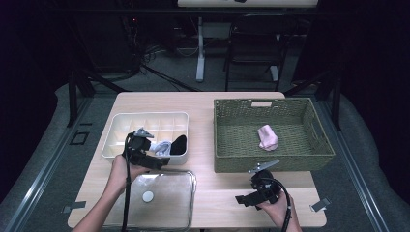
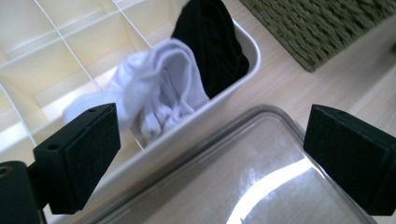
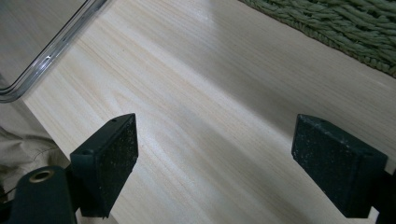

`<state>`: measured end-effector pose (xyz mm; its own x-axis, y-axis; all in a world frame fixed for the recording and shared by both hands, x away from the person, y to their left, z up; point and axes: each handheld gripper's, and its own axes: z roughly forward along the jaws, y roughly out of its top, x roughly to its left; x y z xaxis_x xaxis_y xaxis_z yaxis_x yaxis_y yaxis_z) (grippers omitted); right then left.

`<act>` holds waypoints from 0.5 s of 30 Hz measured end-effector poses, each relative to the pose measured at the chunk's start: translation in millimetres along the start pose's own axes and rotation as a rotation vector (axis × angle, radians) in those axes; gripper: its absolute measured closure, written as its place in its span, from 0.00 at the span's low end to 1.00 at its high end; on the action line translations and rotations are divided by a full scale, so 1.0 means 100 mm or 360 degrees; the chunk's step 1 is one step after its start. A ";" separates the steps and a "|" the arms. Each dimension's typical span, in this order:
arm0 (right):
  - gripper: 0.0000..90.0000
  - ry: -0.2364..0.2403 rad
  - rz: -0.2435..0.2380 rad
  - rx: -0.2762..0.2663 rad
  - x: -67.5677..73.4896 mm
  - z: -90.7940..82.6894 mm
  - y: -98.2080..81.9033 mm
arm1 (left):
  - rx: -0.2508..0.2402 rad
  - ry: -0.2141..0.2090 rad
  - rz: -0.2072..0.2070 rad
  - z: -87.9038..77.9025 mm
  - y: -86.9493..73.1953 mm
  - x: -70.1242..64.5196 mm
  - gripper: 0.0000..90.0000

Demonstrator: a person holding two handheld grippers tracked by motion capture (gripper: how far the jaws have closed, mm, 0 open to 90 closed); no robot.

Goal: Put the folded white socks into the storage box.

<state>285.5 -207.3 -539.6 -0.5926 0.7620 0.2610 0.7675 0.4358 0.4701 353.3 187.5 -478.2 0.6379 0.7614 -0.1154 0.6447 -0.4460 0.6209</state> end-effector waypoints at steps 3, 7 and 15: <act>0.15 0.0008 0.0013 -0.0023 0.00 -0.01 0.00 | -0.0004 0.0006 0.0020 0.00 -0.11 -0.04 0.02; 0.12 -0.0006 0.0013 -0.0019 -0.02 -0.03 0.00 | 0.0002 -0.0015 0.0027 -0.03 -0.21 -0.12 0.00; 0.06 -0.0002 0.0017 -0.0071 -0.04 -0.06 -0.02 | -0.0013 -0.0031 0.0061 -0.03 -0.36 -0.22 0.00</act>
<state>284.8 -214.3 -536.4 -0.5840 0.7671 0.2654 0.7622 0.4058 0.5044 314.7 188.2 -495.4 0.6703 0.7345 -0.1060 0.6160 -0.4710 0.6314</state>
